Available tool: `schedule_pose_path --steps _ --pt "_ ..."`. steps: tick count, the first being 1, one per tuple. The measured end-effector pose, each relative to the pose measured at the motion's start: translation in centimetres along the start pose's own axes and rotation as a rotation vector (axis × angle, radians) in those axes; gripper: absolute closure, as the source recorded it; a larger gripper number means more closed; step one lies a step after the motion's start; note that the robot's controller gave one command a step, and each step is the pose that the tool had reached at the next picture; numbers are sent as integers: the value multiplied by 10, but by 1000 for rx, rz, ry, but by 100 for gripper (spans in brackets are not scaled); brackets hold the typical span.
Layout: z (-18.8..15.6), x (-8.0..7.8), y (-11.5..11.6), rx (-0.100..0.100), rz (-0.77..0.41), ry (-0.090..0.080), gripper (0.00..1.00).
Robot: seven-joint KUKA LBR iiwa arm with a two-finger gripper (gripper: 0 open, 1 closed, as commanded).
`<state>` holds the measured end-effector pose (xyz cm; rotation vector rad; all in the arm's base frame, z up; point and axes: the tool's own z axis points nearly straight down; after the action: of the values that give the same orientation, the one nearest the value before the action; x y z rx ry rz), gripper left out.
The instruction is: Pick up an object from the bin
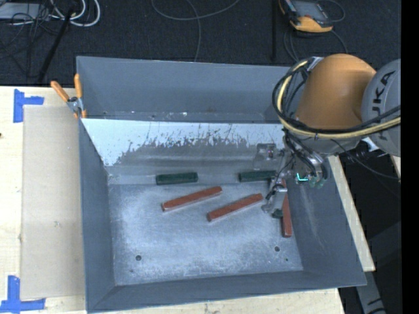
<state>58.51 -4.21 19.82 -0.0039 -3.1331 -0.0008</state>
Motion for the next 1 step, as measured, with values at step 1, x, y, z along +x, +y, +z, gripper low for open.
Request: schedule_pose_path --steps 1 --pt "133 -17 4 -1 -48 -1 0"
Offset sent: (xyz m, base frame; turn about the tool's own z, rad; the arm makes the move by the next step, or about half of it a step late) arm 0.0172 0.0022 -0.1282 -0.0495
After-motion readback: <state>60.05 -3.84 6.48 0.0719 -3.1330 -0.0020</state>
